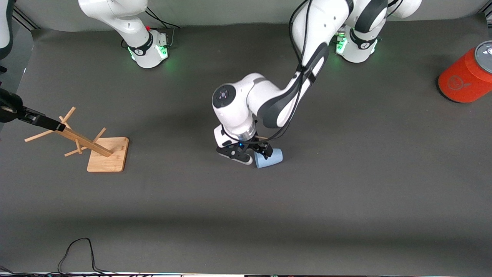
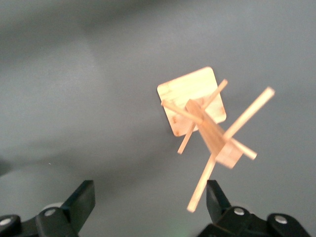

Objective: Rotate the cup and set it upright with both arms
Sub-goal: 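Grasp the lying blue cup at its base with the left gripper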

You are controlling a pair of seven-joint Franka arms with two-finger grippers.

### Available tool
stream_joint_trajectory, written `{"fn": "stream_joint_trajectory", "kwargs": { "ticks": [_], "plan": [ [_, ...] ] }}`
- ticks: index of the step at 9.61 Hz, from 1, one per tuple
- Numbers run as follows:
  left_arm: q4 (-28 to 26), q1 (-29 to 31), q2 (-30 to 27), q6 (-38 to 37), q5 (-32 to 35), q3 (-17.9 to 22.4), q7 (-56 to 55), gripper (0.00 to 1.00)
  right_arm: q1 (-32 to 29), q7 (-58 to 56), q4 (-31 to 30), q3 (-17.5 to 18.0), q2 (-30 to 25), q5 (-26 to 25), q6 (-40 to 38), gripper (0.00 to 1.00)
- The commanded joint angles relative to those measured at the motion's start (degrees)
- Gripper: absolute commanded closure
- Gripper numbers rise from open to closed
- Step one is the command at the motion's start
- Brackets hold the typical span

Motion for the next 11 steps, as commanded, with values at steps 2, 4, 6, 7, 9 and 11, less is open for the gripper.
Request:
{"fn": "stream_joint_trajectory", "kwargs": {
  "ticks": [2, 4, 6, 7, 9, 11],
  "plan": [
    [7.1, -0.7, 7.6, -0.1, 0.6, 0.6, 4.3, 0.01, -0.7, -14.0, -2.0, 0.8, -1.3, 0.3, 7.2, 0.00],
    [7.5, -0.4, 9.4, 0.1, 0.2, -0.4, 4.8, 0.01, -1.8, -14.3, -1.8, 2.0, -1.2, -0.6, 7.4, 0.00],
    [7.5, 0.0, 10.3, -0.1, 0.1, -0.5, 8.6, 0.01, -9.5, -13.8, -1.7, 10.6, -1.5, -0.7, 7.3, 0.00],
    [7.3, 0.1, 10.3, -0.7, 0.1, -0.5, 10.3, 0.03, -9.5, -13.8, -1.7, 10.7, -1.5, -0.8, 7.3, 0.00],
    [7.3, 0.1, 10.3, -3.5, 0.1, -0.5, 12.8, 0.05, -9.0, -13.9, -1.7, 10.5, -1.6, -0.8, 7.3, 0.00],
    [7.2, 0.3, 10.2, -4.8, -1.1, -0.5, 12.8, 0.16, -7.4, -13.9, -1.7, 10.3, -1.7, -1.3, 7.3, 0.00]
  ]
}}
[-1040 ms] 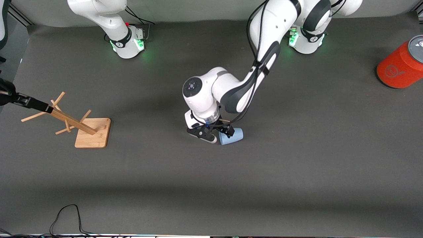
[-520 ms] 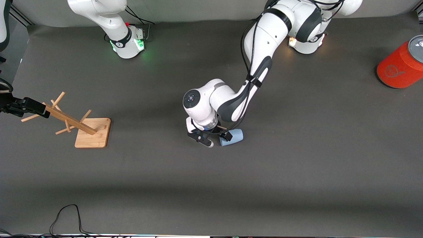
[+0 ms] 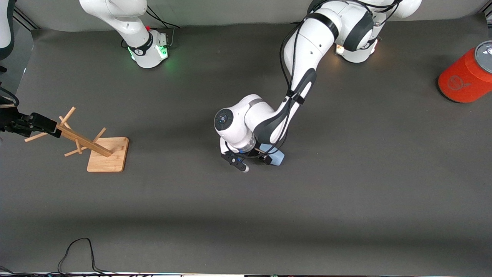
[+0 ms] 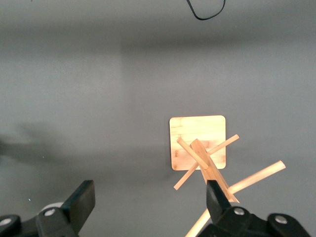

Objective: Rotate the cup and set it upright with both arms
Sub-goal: 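Lift and rotate the blue cup rim-up with the left gripper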

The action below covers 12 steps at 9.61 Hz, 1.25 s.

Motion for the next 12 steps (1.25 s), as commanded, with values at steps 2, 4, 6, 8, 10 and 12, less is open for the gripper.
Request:
{"fn": "stream_joint_trajectory", "kwargs": {
  "ticks": [2, 4, 6, 8, 10, 12],
  "plan": [
    [2.4, 0.4, 0.7, -4.5, -2.5, -0.2, 1.3, 0.39, 4.8, -1.2, -1.1, -3.2, -1.4, -1.7, 0.5, 0.00],
    [2.4, 1.9, 0.3, -4.9, -6.5, -0.2, 1.3, 0.26, 4.8, -1.3, -1.1, -3.3, -1.5, -1.7, 0.5, 0.00],
    [2.4, 1.8, 0.1, -8.0, -6.4, 0.0, 3.2, 0.18, 4.9, -1.9, -1.1, -3.3, -1.5, -1.7, 0.5, 0.00],
    [2.4, 1.8, -1.2, -13.1, -6.0, 0.5, 7.2, 0.09, 4.9, -2.3, -1.1, -3.2, -1.4, -1.7, 0.5, 0.00],
    [2.4, 1.7, -1.5, -15.0, -6.1, 0.2, 7.9, 0.06, 4.9, -4.7, -1.1, -3.1, -1.6, -1.6, 0.5, 0.00],
    [2.3, 1.5, -1.5, -14.8, -6.0, 0.1, 8.5, 0.06, 4.9, -6.5, -0.9, -3.1, -1.6, -1.0, 0.4, 0.00]
  ]
}}
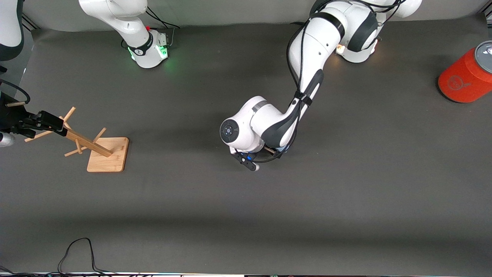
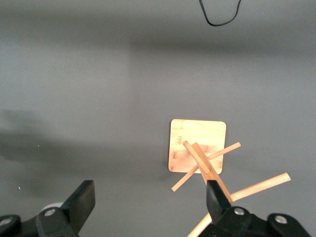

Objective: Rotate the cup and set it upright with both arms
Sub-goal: 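Lift and rotate the blue cup rim-up with the left gripper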

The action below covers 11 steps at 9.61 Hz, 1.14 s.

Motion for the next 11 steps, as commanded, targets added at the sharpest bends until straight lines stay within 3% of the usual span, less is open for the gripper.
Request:
{"fn": "stream_joint_trajectory", "kwargs": {
  "ticks": [1, 2, 3, 5, 6, 11],
  "plan": [
    [-0.5, -0.6, -0.5, -1.2, 0.1, 0.3, 1.5, 0.07, 0.7, -1.6, -0.8, -0.5, -1.4, 0.0, 0.2, 0.00],
    [-0.9, -0.9, -0.7, -1.4, 2.3, 0.2, 1.6, 0.08, 0.7, -1.1, -0.6, -0.5, -1.2, 0.1, 0.1, 0.00],
    [-0.9, -1.0, -0.8, -1.2, 2.9, 0.2, 2.1, 0.19, 0.6, -1.1, -0.5, -0.5, -0.9, 0.3, 0.0, 0.00],
    [-1.0, -1.2, -0.3, -1.0, 4.6, 0.2, 2.5, 0.89, 0.6, -1.0, 0.1, -0.5, -0.7, 0.3, -0.2, 0.00],
    [-1.0, -1.5, -0.3, -1.0, 5.0, 0.2, 2.6, 1.00, 0.7, -1.0, 0.1, -0.5, -0.7, 0.3, -0.2, 0.00],
    [-0.5, -0.6, -1.9, -1.3, 6.3, 0.8, 8.6, 1.00, 0.8, -1.0, -0.1, -0.2, -0.5, 0.3, -0.3, 0.00]
  ]
}}
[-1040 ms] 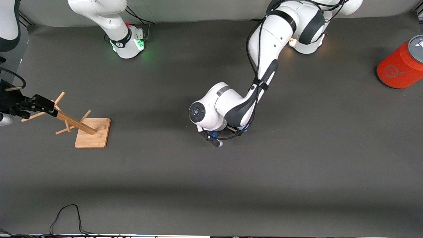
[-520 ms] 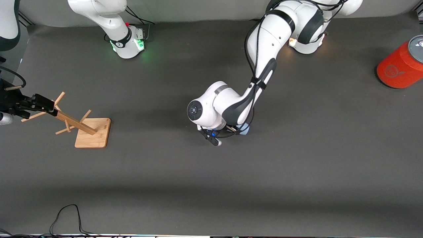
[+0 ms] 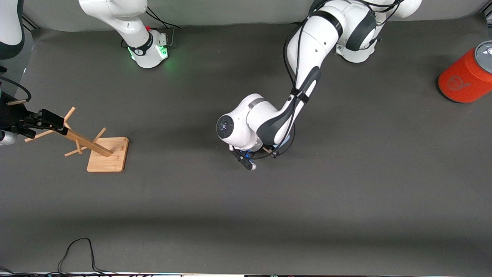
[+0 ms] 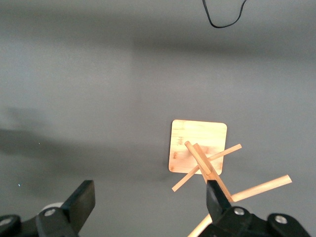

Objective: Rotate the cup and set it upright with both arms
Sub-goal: 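Lower the upright blue cup onto the table with the left gripper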

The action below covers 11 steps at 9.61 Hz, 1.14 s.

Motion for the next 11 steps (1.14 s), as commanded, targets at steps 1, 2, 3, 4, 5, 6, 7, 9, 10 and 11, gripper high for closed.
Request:
{"fn": "stream_joint_trajectory", "kwargs": {
  "ticks": [1, 2, 3, 4, 5, 6, 7, 9, 10, 11],
  "plan": [
    [-0.3, 0.8, -2.4, -0.8, 0.3, 0.3, 2.0, 1.00, 0.5, -0.8, 0.1, -0.3, -0.3, 0.3, -0.2, 0.00],
    [0.1, 2.3, -3.2, -1.8, -0.4, -0.3, 1.4, 1.00, 0.5, -0.8, 0.1, -0.3, -0.3, 0.3, -0.2, 0.00],
    [1.2, 4.2, -4.7, -1.9, -4.7, -0.3, 0.1, 1.00, 0.5, -0.8, 0.1, -0.3, -0.3, 0.3, -0.1, 0.00],
    [2.5, 6.3, -6.3, -1.9, -8.2, 0.0, -2.1, 1.00, 0.5, -0.8, 0.1, -0.3, -0.3, 0.3, -0.1, 0.00],
    [2.9, 7.3, -8.6, -1.6, -8.6, 0.0, -4.8, 1.00, 0.5, -0.8, 0.1, -0.3, -0.3, 0.3, -0.1, 0.00],
    [3.1, 8.5, -10.8, -1.3, -8.7, 0.0, -6.9, 1.00, 0.5, -0.8, 0.1, -0.3, -0.3, 0.3, -0.1, 0.00],
    [3.0, 10.5, -12.9, -0.1, -9.2, -0.3, -7.1, 1.00, 0.5, -0.8, 0.1, -0.3, -0.3, 0.3, -0.2, 0.00],
    [2.2, 12.9, -20.0, 2.0, -13.1, 0.0, -8.1, 1.00, 0.5, -0.8, 0.1, -0.3, -0.3, 0.3, -0.2, 0.00],
    [-1.1, 13.1, -23.6, 6.8, -15.5, 0.1, -8.9, 1.00, 0.5, -0.8, 0.1, -0.3, -0.3, 0.3, -0.2, 0.00],
    [-7.6, 12.9, -27.6, 12.5, -16.7, 0.1, -11.3, 1.00, 0.6, -0.8, 0.1, -0.3, -0.3, 0.3, -0.1, 0.00]
  ]
}}
